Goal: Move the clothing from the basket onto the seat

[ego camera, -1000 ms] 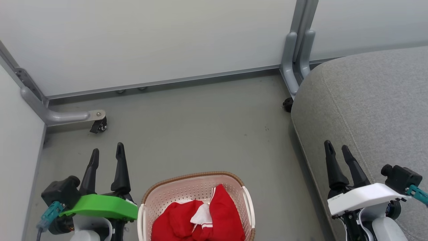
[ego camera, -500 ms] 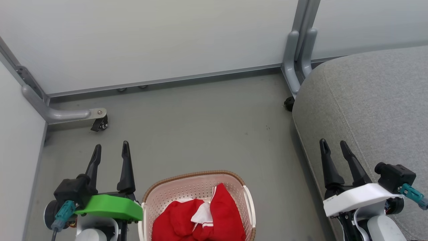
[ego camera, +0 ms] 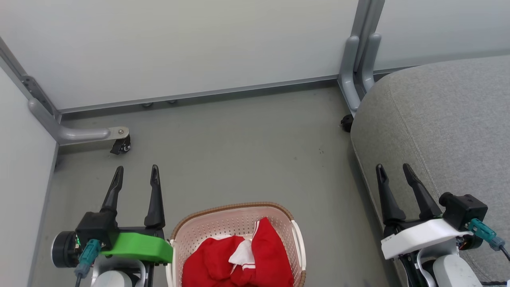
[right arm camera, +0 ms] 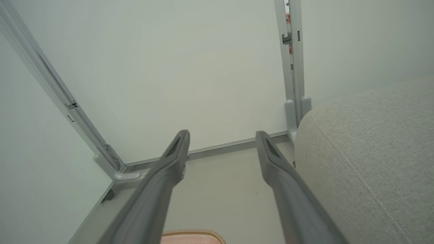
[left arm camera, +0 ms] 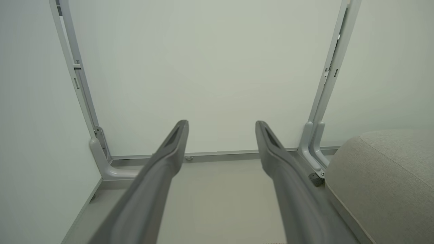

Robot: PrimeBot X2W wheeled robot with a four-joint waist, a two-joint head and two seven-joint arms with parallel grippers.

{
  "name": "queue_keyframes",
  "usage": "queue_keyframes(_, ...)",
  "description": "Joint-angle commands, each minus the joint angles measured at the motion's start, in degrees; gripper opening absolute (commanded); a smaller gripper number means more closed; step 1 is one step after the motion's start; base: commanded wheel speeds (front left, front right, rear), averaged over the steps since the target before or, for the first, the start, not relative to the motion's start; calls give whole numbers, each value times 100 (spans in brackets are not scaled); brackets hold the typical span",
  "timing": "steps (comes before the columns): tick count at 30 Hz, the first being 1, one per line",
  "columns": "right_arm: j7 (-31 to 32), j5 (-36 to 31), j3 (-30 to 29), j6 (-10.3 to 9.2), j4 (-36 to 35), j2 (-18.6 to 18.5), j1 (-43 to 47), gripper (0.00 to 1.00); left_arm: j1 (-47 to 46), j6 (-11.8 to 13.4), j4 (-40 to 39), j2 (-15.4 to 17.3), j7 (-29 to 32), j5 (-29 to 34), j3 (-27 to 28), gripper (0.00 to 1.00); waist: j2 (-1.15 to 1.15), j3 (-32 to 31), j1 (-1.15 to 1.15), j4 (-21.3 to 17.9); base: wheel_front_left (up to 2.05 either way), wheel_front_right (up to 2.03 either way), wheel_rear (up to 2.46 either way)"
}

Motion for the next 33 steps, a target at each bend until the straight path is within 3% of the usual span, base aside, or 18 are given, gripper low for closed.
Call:
queue_keyframes(1,-58,-145,12,2,-57,-35,-95,100,-114,15,-50,40,-57,143,-16,100,42,6,0,2,0,0,0)
queue_keyframes(22,-293,-1132,34,1,90,-45,-106,100,-79,69,-30,47,-290,1107,-110,100,51,23,0,51,0,0,0)
queue_keyframes(33,-284,-1165,-22,1,231,-43,-127,100,-61,28,34,21,-281,1042,-81,100,52,24,0,61,0,0,0)
